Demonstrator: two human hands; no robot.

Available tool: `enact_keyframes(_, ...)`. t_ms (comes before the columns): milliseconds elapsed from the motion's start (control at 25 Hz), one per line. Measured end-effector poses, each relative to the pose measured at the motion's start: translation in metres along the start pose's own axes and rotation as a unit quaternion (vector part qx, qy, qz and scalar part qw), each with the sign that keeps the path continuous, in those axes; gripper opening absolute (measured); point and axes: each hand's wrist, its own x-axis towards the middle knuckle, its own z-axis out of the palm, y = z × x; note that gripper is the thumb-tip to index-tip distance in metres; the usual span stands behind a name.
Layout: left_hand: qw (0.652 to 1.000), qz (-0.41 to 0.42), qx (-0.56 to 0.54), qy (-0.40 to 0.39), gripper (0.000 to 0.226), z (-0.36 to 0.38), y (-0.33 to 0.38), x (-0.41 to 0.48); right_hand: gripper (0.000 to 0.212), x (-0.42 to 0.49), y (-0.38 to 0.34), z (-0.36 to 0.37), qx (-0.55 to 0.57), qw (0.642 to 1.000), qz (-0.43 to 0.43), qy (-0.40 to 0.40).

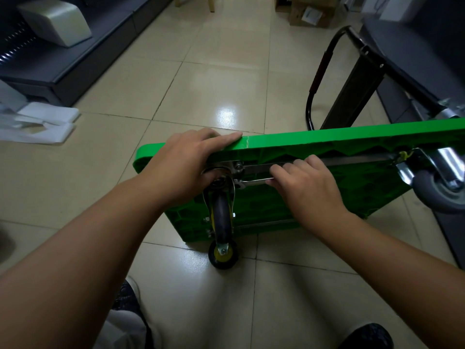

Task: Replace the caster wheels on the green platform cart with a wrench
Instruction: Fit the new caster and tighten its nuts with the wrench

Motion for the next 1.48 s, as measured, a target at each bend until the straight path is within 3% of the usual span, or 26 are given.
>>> enact_keyframes(120,1.000,0.000,0.004,0.001,0.079,0.001,0.000,0.000,0.022,-0.010,-0.006,0.022,0.031,0.998,0.049,-0.032)
enact_keyframes(240,1.000,-0.004,0.008,0.004,0.078,0.002,-0.001,0.000,0.025,-0.033,-0.042,0.053,0.193,0.959,0.198,-0.067)
enact_keyframes(280,1.000,-0.005,0.009,0.003,0.078,0.002,-0.001,0.000,0.027,-0.037,-0.059,0.063,0.281,0.920,0.258,-0.093)
enact_keyframes(360,1.000,-0.003,0.006,0.000,0.079,0.002,0.000,0.000,0.031,-0.034,-0.096,0.076,0.490,0.792,0.346,-0.115)
enact_keyframes(440,1.000,-0.003,0.007,-0.004,0.080,0.001,-0.001,0.000,0.033,-0.026,-0.124,0.073,0.607,0.681,0.399,-0.093)
enact_keyframes(520,1.000,-0.006,0.009,-0.007,0.080,0.001,-0.001,0.000,0.033,-0.035,-0.134,0.072,0.629,0.651,0.421,-0.057)
enact_keyframes(600,1.000,-0.007,0.007,-0.006,0.080,0.000,-0.001,-0.001,0.031,-0.064,-0.119,0.077,0.576,0.701,0.414,-0.072)
enact_keyframes(720,1.000,-0.005,0.005,-0.003,0.080,0.000,0.000,-0.002,0.019,-0.102,-0.061,0.077,0.341,0.888,0.291,-0.106)
enact_keyframes(760,1.000,-0.006,0.007,-0.004,0.080,0.000,0.001,-0.002,0.017,-0.099,-0.041,0.071,0.258,0.932,0.234,-0.098)
enact_keyframes(840,1.000,-0.008,0.009,-0.006,0.079,-0.001,0.002,-0.002,0.016,-0.073,-0.012,0.043,0.158,0.977,0.127,-0.064)
enact_keyframes(960,1.000,-0.009,0.008,-0.008,0.078,-0.002,0.003,-0.002,0.016,-0.021,0.006,-0.004,0.087,0.996,0.026,0.001)
enact_keyframes(1080,1.000,-0.007,0.004,-0.005,0.078,-0.001,0.004,-0.002,0.017,0.004,0.004,-0.019,0.056,0.998,-0.014,-0.002)
enact_keyframes(1320,1.000,-0.011,0.002,-0.005,0.077,0.001,0.003,-0.001,0.017,0.005,0.007,-0.007,0.025,0.999,-0.031,-0.010)
enact_keyframes(1480,1.000,-0.009,0.003,0.002,0.076,0.001,0.002,-0.001,0.019,0.003,0.005,0.007,0.018,1.000,0.007,-0.008)
